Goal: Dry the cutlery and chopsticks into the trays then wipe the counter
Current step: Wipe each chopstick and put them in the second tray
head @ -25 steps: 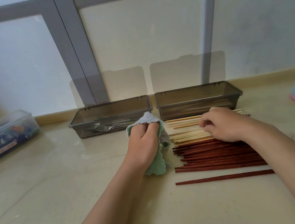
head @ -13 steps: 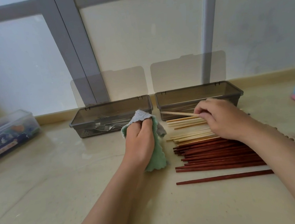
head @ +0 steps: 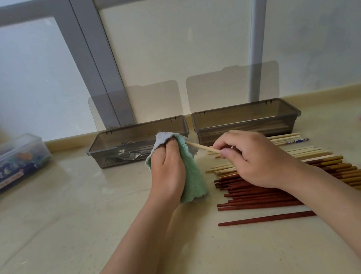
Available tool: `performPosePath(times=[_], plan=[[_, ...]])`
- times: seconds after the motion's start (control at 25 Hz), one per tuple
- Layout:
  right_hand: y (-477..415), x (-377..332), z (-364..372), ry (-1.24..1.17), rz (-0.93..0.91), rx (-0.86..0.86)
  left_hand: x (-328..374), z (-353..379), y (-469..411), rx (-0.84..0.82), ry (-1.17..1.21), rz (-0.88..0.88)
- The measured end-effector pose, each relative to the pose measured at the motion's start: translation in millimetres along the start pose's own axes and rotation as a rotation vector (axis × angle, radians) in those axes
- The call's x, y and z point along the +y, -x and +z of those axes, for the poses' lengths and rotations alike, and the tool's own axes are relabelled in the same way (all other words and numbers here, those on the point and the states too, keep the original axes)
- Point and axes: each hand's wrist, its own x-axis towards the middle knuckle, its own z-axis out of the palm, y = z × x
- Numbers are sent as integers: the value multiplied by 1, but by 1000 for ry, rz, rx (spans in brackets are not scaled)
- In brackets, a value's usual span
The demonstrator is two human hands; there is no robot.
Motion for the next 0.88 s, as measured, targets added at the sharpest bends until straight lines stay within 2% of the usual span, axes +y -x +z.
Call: performPosePath(times=[0.16, 0.32, 0.4, 0.52, 0.68, 0.88], plan=[[-1, -14, 16, -67, -76, 57, 1, 8, 9, -76, -62, 140], [-1, -18, 20, -107, -89, 121, -2, 14, 12, -84, -76, 179], [0, -20, 15, -120, -21, 51, -2, 11, 8, -57, -65, 177], [0, -15, 3, -68, 87, -120, 1, -1, -4, 68, -7, 151], [2, -10, 4, -78, 72, -181, 2, -3, -6, 175, 52, 88], [1, -17, 13, -84, 70, -163, -6, 9, 7, -41, -52, 88]])
